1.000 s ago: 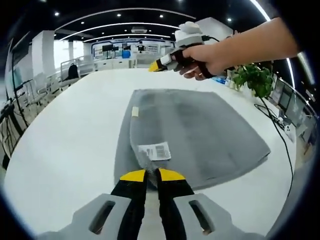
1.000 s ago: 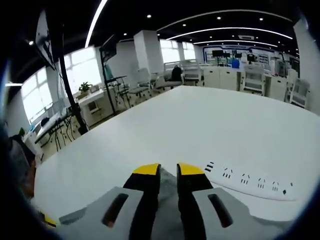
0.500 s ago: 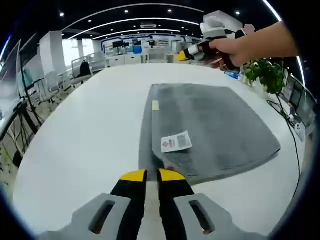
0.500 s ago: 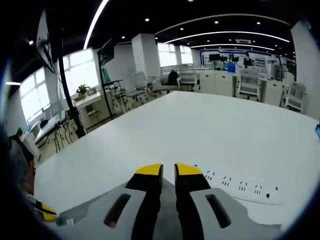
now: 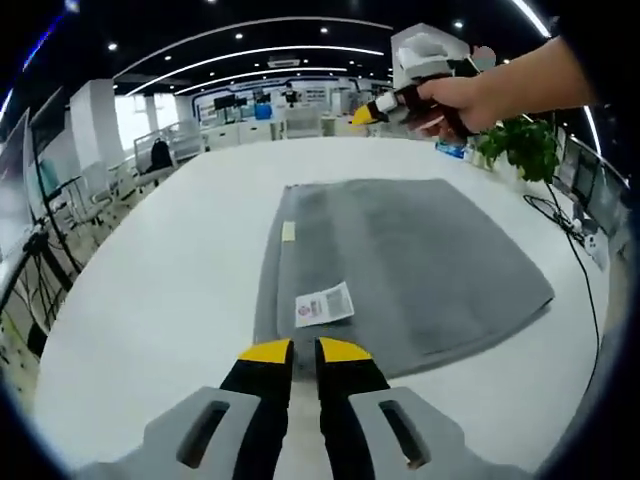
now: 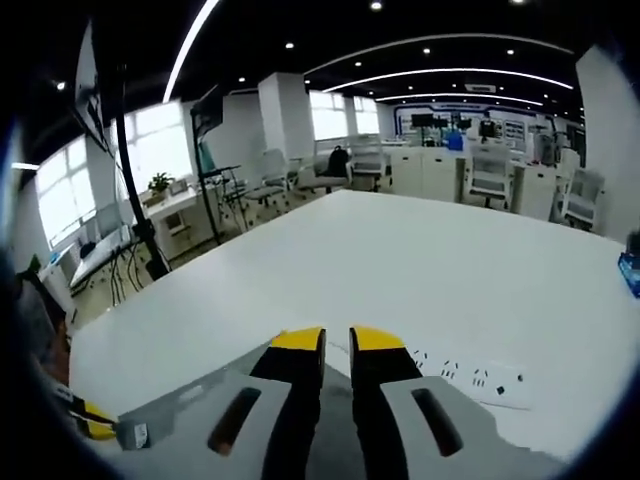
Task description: Fold the towel on the table until its edges align and the towel forms a compact rectangular stack.
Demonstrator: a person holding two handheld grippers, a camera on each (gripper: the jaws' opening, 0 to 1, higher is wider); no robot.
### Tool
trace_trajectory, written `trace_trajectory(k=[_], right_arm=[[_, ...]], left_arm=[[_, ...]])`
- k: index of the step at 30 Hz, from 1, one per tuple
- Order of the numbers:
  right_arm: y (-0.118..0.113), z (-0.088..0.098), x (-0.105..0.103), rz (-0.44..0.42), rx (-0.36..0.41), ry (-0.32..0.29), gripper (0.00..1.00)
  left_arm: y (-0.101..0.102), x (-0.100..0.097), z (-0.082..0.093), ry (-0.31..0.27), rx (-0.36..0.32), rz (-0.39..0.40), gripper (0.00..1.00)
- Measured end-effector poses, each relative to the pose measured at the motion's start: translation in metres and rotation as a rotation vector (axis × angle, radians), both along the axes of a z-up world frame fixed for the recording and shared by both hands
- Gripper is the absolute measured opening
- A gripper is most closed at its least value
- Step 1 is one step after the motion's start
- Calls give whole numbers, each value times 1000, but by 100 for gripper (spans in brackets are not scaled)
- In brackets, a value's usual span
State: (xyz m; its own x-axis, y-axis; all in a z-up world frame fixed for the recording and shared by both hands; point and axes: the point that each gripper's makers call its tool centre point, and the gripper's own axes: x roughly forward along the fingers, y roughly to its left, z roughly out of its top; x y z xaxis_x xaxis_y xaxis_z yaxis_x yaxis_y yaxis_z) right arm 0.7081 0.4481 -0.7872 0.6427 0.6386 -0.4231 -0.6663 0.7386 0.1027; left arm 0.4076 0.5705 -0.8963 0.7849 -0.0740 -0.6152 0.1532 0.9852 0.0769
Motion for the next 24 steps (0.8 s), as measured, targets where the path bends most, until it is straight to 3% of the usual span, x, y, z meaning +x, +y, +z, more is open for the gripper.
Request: trace_trajectory(k=[2,5,10,24], right_arm=[[-8,2,4,-8,-3,-4,9],[-19,2,10,-24,-5,-5,9],[-32,0,8,-41,-7,3,9],[-61,0,5,-47,-25,3,10]], left_arm=[[8,-3,-6,15,43,-4,9],[13,-8,-16,51,49,-4,9],[13,-6,-18,54,68,-21,9],[-14,5,20,-30,67,-67,9]])
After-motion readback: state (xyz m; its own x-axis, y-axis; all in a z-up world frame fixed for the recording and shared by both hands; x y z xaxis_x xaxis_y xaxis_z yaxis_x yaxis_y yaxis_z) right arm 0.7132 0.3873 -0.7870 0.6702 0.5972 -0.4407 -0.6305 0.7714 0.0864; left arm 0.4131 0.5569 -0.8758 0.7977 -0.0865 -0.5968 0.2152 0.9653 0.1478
